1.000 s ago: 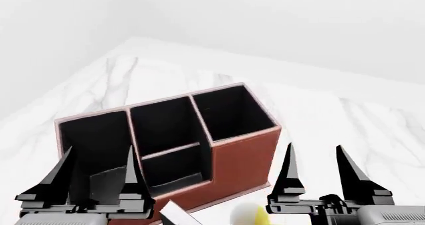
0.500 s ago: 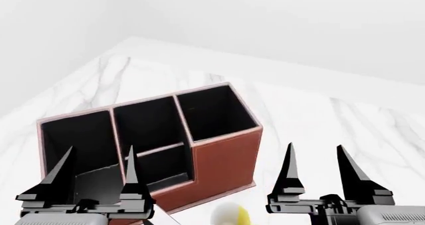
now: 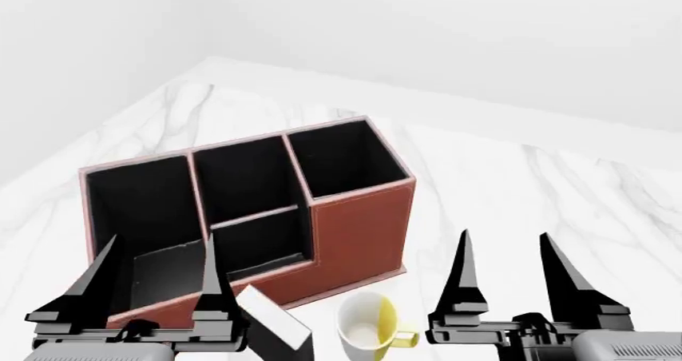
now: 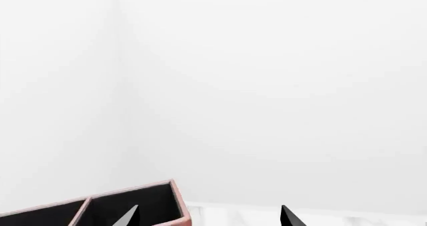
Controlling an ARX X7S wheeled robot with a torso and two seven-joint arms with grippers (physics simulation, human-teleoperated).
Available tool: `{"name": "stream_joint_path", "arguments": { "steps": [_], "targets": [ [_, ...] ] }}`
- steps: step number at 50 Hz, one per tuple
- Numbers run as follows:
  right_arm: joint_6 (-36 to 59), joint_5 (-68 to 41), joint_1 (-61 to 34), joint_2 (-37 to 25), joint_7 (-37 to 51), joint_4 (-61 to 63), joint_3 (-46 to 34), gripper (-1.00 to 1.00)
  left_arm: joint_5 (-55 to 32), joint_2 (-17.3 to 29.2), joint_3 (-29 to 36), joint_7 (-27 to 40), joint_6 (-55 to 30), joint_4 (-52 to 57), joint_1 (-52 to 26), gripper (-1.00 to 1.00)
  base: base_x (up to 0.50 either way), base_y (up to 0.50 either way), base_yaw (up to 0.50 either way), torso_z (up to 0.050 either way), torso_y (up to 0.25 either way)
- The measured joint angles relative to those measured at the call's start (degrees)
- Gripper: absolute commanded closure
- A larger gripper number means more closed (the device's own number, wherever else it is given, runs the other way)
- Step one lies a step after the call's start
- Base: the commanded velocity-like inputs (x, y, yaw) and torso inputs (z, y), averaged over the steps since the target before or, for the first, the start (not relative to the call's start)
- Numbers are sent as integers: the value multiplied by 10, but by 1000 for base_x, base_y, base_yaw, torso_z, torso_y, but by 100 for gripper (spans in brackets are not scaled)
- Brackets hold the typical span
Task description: Pick up the book and place it in the right compartment of the caddy.
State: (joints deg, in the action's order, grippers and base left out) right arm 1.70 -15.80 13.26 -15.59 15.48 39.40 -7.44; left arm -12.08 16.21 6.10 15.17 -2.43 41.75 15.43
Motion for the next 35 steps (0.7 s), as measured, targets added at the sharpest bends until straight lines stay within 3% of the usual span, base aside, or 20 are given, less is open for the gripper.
{"name": "stream_joint_path", "arguments": {
  "steps": [19, 35],
  "targets": [
    [0, 1, -1, -5, 6, 0, -5, -100, -2, 6, 4, 6, 2, 0, 0, -100, -93, -34, 0, 0, 0],
    [3, 10, -4, -11, 17, -2, -10, -100, -2, 9, 10, 10, 4, -2, -1, -100, -27, 57, 437, 0, 0]
  ]
}}
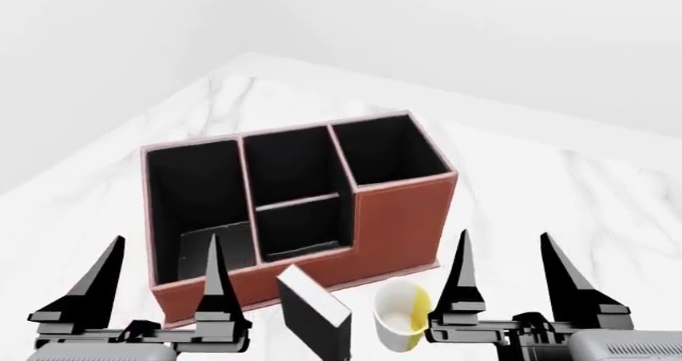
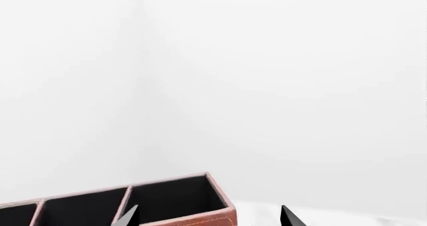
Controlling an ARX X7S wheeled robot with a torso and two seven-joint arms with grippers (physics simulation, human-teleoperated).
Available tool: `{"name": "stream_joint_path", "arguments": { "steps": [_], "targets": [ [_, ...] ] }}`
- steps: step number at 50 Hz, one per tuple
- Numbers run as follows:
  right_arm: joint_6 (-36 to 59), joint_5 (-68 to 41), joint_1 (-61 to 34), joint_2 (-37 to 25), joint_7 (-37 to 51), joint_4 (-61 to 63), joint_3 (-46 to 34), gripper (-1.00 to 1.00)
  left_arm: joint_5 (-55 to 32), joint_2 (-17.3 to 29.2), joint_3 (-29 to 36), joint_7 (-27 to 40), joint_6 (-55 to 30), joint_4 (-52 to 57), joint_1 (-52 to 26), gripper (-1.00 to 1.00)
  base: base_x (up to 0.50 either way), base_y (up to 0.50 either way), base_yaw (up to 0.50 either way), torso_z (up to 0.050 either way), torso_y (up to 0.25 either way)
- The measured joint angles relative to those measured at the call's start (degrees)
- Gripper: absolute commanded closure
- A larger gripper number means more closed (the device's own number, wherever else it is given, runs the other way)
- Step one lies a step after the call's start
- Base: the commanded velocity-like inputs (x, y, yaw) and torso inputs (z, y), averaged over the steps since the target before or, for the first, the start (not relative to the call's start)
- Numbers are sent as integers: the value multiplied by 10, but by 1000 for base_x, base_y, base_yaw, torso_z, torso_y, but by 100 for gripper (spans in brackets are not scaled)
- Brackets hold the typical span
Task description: Pick up the book and place it in the right compartment of the caddy.
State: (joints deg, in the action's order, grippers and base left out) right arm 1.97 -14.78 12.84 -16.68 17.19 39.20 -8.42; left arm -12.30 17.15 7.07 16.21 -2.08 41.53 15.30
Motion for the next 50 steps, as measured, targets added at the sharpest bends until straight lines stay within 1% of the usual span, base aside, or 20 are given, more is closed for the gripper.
{"name": "stream_joint_path", "arguments": {
  "steps": [11, 19, 41, 46, 50],
  "targets": [
    [-2, -4, 0, -2, 3, 0, -3, -100, 0, 5, 2, 4, 2, -1, 0, -100, -7, 14, 0, 0, 0],
    [-8, -9, 2, -6, 1, -1, -6, -100, -1, 7, 4, 6, 3, -1, 1, -100, 392, 185, 0, 0, 0],
    [-14, -9, -1, -12, 5, -4, -12, -100, -3, 13, 10, 12, 3, -1, -2, -100, 0, 0, 0, 0, 0],
    [-11, -8, -2, -13, 9, -3, -11, -100, -4, 15, 11, 13, 4, -1, -2, -100, 0, 0, 423, 0, 0],
    [-10, -10, -3, -13, 11, -3, -12, -100, -4, 16, 12, 15, 5, -2, -2, -100, -5, 10, 0, 0, 0]
  ]
}}
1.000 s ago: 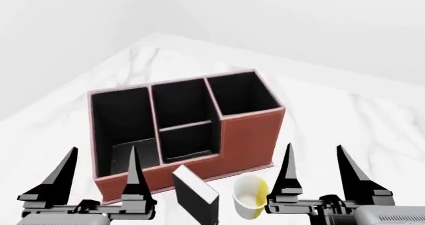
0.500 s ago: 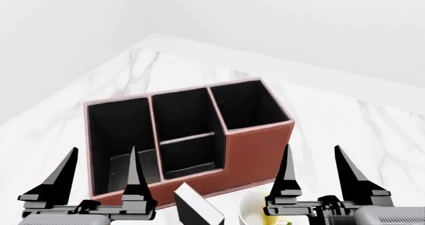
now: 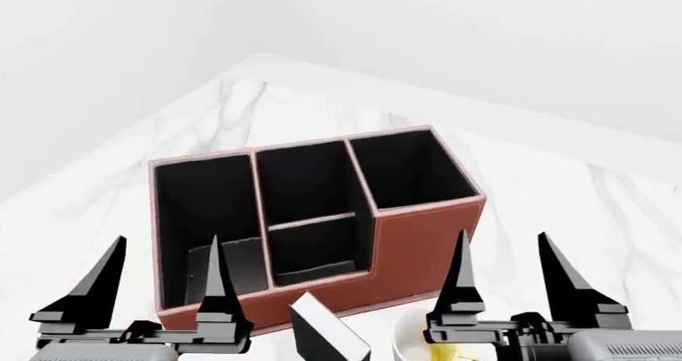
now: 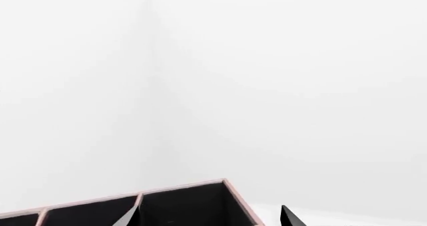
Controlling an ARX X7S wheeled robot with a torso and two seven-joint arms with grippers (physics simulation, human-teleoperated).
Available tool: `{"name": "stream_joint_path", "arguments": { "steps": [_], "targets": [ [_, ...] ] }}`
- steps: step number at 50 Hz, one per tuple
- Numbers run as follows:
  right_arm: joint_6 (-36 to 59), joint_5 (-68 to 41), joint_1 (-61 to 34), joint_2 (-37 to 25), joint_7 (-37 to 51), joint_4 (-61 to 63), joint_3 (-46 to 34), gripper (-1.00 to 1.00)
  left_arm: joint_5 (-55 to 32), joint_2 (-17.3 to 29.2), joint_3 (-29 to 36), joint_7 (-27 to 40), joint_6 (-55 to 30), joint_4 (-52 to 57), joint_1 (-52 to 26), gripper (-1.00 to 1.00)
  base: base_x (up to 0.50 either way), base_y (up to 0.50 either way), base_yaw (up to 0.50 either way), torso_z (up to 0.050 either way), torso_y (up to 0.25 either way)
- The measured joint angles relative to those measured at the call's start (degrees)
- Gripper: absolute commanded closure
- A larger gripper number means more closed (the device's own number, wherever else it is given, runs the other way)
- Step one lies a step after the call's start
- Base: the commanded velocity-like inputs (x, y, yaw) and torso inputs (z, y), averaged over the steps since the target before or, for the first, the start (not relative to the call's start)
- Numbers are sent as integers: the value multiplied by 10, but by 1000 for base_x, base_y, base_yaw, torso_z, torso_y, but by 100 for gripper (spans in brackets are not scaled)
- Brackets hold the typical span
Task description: Pick up the book and place it in the right compartment of the caddy.
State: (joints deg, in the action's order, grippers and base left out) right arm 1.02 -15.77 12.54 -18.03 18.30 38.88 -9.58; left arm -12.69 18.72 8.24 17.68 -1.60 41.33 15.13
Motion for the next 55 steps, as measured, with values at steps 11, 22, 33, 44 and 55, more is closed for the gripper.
{"name": "stream_joint_path", "arguments": {
  "steps": [11, 22, 33, 44, 55],
  "targets": [
    [0, -1, -1, -2, 6, -1, 1, -100, 0, 2, 3, 3, 2, -1, 0, -100, -1, 0, 110, 0, 0],
    [-2, 0, 1, -4, 9, 1, -2, -100, -1, 5, 4, 7, 3, 0, 0, -100, 0, 0, 87, 0, 0],
    [7, 4, 7, -23, -1, 21, -14, -100, -2, 8, 4, 10, 3, 0, -1, -100, 0, 0, 0, 0, 0],
    [62, -40, 10, -93, -49, 75, -26, -100, -2, 10, 5, 14, 1, -3, -4, -100, 0, 0, 0, 0, 0],
    [132, -134, -21, -154, -99, 83, -27, -100, -5, 11, 6, 17, -2, -6, -8, -100, 0, 0, 0, 0, 0]
  ]
}}
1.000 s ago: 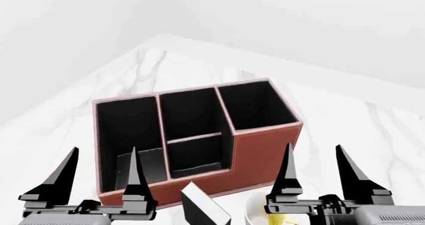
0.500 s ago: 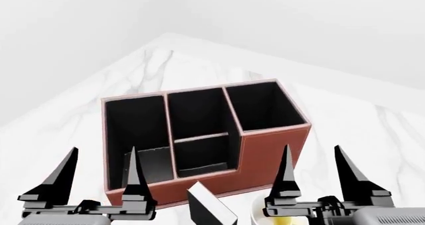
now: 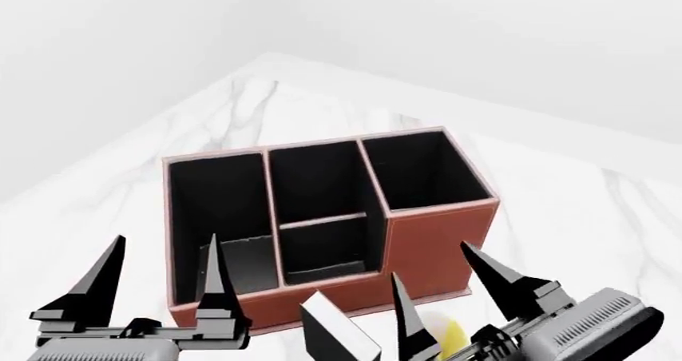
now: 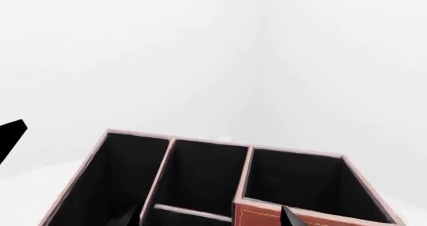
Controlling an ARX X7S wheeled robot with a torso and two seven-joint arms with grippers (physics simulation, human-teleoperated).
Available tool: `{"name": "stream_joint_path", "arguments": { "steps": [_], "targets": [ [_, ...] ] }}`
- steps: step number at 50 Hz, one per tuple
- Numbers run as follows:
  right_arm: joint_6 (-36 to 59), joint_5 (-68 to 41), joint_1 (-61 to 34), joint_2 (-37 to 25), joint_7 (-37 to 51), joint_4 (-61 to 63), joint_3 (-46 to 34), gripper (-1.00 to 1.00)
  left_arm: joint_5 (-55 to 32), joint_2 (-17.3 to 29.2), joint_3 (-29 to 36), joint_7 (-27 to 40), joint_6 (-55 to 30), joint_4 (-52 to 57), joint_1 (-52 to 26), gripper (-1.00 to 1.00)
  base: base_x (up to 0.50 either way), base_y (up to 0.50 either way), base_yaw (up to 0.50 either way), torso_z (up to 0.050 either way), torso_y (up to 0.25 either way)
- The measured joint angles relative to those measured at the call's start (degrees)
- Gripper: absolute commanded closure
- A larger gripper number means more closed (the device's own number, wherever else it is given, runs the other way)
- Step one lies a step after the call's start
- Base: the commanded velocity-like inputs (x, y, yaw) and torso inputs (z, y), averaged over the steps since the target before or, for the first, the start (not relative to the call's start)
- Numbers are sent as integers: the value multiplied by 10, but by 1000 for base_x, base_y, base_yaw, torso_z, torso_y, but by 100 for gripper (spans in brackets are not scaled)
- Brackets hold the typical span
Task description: Pick up the book and place it in the right compartment of the caddy.
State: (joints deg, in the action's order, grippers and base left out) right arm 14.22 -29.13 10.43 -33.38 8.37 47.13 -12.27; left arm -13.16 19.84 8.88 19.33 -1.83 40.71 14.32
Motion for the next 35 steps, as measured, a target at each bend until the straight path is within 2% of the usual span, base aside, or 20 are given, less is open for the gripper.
{"name": "stream_joint_path", "arguments": {
  "steps": [12, 35],
  "targets": [
    [50, -101, -46, -33, -49, -33, 3, -100, 0, 2, 2, 3, 0, -3, -2, -100, 0, 0, 0, 0, 0],
    [93, -170, -99, -43, -86, -65, -14, -100, -3, 4, 7, 7, 1, -6, -4, -100, 0, 0, 0, 0, 0]
  ]
}}
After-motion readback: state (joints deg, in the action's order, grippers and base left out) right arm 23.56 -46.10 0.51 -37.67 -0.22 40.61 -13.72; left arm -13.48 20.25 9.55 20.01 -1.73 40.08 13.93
